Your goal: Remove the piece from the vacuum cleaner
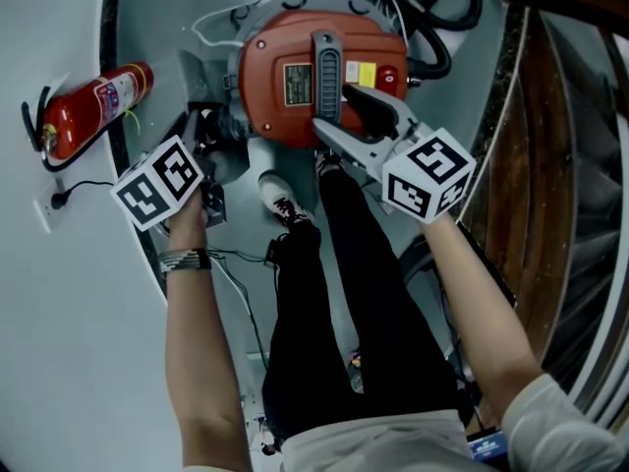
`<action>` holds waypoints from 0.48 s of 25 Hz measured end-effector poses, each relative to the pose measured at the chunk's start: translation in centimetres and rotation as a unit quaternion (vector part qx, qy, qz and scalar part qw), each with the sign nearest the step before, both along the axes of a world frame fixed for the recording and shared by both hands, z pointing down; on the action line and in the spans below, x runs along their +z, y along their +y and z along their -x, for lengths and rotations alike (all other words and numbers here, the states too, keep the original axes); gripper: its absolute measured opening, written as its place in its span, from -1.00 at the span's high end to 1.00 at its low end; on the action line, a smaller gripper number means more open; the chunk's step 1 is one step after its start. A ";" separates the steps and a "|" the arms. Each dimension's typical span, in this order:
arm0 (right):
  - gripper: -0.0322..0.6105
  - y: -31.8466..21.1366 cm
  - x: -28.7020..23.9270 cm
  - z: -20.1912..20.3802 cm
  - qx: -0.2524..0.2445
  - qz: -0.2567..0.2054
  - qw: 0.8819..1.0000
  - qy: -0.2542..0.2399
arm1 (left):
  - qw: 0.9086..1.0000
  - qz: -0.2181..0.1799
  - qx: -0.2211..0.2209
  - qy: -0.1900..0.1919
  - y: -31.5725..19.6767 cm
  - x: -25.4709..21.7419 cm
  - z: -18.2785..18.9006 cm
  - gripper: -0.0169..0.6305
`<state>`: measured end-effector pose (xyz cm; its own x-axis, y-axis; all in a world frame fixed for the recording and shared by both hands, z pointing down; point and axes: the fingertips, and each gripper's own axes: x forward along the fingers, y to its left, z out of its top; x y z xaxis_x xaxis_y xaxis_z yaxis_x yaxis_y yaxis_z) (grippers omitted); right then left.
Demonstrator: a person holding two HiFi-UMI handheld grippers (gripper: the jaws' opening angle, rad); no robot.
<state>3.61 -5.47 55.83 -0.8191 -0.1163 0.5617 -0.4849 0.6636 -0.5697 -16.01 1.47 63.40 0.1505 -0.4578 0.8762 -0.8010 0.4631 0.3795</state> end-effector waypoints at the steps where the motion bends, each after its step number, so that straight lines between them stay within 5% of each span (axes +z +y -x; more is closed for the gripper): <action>1: 0.05 0.0 0.0 0.0 0.000 0.000 1.000 0.000 | 1.000 0.000 -0.009 0.003 0.0 0.0 0.1 0.82; 12: 0.05 0.0 -0.1 0.1 -0.002 -0.001 1.000 -0.002 | 0.998 -0.006 -0.063 0.026 0.2 0.1 0.5 0.85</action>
<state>3.51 -5.44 55.73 -0.8214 -0.1148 0.5587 -0.4809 0.6662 -0.5701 -16.53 1.65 63.51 0.1353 -0.4866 0.8631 -0.7158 0.5543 0.4247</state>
